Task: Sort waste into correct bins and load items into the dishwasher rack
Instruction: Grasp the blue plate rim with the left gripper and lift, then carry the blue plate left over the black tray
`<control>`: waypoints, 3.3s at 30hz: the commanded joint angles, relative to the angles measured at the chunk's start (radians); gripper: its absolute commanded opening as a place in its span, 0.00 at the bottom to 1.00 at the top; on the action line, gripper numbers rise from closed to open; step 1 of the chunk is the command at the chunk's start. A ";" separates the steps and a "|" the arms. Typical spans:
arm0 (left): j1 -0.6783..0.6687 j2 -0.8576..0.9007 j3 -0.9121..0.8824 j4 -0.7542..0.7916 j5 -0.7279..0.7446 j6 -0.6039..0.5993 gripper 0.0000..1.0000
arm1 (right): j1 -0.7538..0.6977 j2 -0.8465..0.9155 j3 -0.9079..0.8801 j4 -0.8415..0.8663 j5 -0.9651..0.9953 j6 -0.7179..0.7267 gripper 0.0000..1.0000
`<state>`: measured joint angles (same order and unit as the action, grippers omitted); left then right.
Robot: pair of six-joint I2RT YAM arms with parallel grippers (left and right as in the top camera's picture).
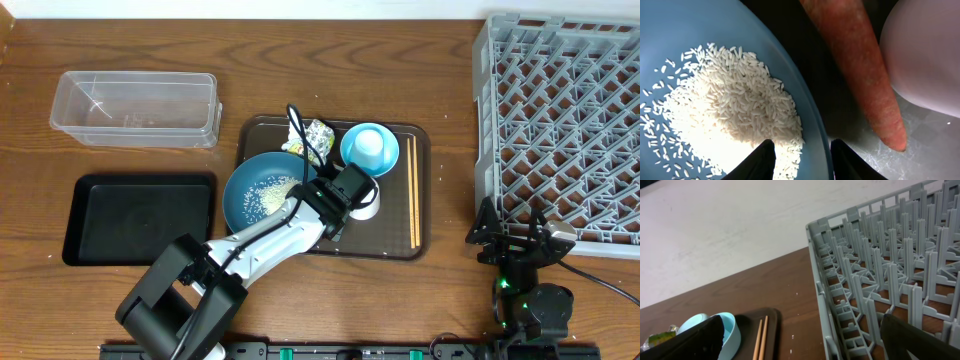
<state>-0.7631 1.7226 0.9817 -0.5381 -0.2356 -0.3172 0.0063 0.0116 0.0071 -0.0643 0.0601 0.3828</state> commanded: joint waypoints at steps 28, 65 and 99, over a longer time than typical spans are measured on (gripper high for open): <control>0.000 0.006 -0.027 0.010 -0.021 0.002 0.06 | 0.008 -0.005 -0.002 -0.004 0.007 0.005 0.99; 0.058 -0.290 -0.013 -0.025 -0.020 0.119 0.06 | 0.008 -0.005 -0.002 -0.004 0.007 0.005 0.99; 0.753 -0.401 -0.013 -0.002 0.512 0.127 0.06 | 0.008 -0.005 -0.002 -0.004 0.007 0.005 0.99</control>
<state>-0.0685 1.3411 0.9688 -0.5522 0.1719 -0.2085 0.0063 0.0120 0.0071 -0.0643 0.0601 0.3828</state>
